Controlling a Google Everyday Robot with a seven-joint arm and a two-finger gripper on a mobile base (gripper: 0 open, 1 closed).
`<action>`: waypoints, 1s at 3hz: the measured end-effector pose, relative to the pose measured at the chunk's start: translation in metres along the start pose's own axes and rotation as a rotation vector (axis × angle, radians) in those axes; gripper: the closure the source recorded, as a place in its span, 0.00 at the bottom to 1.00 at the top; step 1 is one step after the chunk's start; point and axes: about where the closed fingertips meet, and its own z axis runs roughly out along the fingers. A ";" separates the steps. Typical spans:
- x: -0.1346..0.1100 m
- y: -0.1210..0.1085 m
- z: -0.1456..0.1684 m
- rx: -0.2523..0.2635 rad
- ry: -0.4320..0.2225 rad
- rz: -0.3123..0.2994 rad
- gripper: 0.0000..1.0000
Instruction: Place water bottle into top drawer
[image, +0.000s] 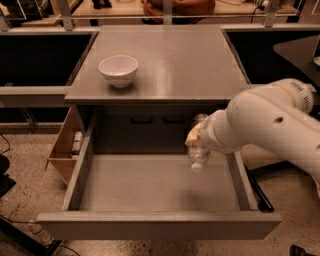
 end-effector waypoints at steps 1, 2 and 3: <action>-0.028 0.006 0.049 -0.013 -0.010 -0.054 1.00; -0.047 0.005 0.088 -0.023 -0.036 -0.099 1.00; -0.068 -0.003 0.116 -0.027 -0.077 -0.146 1.00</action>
Offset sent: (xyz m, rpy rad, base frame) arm 0.0052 0.0563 -0.1444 -0.0835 0.0397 0.1463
